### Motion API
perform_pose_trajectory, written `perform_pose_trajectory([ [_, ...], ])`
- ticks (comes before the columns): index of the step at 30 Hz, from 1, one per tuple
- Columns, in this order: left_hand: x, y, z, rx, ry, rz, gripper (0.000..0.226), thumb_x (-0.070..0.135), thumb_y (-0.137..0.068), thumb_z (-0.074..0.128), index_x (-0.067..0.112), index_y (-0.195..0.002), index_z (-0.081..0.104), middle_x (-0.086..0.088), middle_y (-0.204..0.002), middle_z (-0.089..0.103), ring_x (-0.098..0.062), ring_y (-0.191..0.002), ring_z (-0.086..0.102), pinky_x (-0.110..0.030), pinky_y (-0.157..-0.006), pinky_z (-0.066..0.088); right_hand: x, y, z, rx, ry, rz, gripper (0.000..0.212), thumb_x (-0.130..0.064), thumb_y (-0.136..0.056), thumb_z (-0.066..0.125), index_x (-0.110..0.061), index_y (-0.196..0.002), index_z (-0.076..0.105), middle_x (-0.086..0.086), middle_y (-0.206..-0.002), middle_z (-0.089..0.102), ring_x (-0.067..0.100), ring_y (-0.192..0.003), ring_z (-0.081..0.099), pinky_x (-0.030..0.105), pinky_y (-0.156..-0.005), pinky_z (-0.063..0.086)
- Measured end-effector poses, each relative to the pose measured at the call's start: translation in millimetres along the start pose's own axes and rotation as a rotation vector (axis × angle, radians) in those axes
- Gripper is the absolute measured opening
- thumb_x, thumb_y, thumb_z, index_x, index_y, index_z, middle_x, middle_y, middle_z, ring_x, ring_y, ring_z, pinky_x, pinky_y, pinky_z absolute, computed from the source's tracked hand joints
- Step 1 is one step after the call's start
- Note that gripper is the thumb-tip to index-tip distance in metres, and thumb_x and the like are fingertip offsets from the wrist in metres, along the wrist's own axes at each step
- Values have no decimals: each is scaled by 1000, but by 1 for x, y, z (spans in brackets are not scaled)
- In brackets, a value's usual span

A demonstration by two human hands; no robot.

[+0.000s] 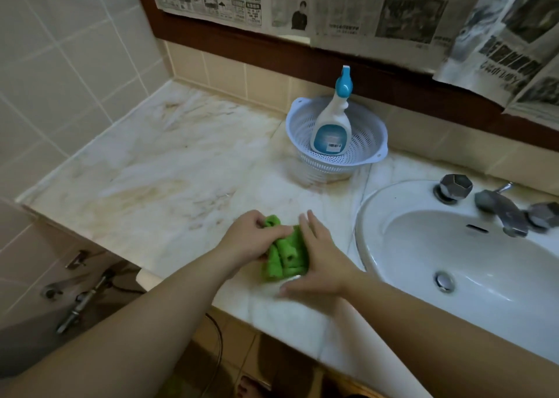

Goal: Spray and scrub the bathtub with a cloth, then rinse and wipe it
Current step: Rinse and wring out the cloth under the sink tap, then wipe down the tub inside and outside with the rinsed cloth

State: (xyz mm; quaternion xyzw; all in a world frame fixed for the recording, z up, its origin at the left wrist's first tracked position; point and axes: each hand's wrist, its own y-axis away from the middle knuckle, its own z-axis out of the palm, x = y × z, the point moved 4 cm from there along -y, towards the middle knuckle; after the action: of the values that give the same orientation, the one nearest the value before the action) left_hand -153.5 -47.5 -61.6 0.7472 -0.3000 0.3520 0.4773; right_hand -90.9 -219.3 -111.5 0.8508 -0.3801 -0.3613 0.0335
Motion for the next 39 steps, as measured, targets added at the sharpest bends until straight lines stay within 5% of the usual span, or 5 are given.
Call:
perform_pose_trajectory([
  [5, 9, -7, 64, -174, -438, 125, 32, 29, -97, 66, 19, -127, 73, -10, -123, 73, -28, -112, 69, -27, -91, 52, 43, 32, -21, 43, 30, 22, 155, -79, -57, 84, -20, -165, -10, -10, -170, -15, 7, -156, -16, 32, -128, 4],
  [10, -13, -1, 41, 337, -703, 222, 41, 38, -89, 76, 27, -127, 64, -6, -120, 46, -31, -119, 50, -35, -97, 44, 53, 47, -18, 56, 32, -57, 131, -76, -69, 78, -23, -166, 7, -6, -172, -1, 9, -158, -3, 29, -126, 6],
  [14, -30, 3, 43, 292, -383, -151, 63, 51, -81, 82, 7, -120, 60, -10, -116, 66, -31, -109, 65, -33, -81, 51, 34, 43, -15, 78, 15, -169, 117, -69, -78, 76, -28, -165, 8, -2, -172, 6, 16, -158, 7, 34, -127, 18],
  [23, -52, 98, 49, 164, 441, -114, 43, 17, -78, 82, 11, -117, 66, -15, -113, 74, -28, -100, 75, -57, -93, 59, -30, 47, -4, 134, 32, -664, 108, -76, -65, 81, -46, -158, 35, 3, -174, 1, 41, -155, 14, 59, -122, 26],
  [39, -264, 366, -99, 340, 656, -62, 48, 21, -81, 74, 7, -127, 69, -23, -121, 70, -27, -106, 67, -39, -99, 53, -249, 153, 194, -237, -26, -841, 104, -48, -65, 89, -67, -148, 29, -19, -133, 39, -1, -122, 50, 20, -101, 47],
])
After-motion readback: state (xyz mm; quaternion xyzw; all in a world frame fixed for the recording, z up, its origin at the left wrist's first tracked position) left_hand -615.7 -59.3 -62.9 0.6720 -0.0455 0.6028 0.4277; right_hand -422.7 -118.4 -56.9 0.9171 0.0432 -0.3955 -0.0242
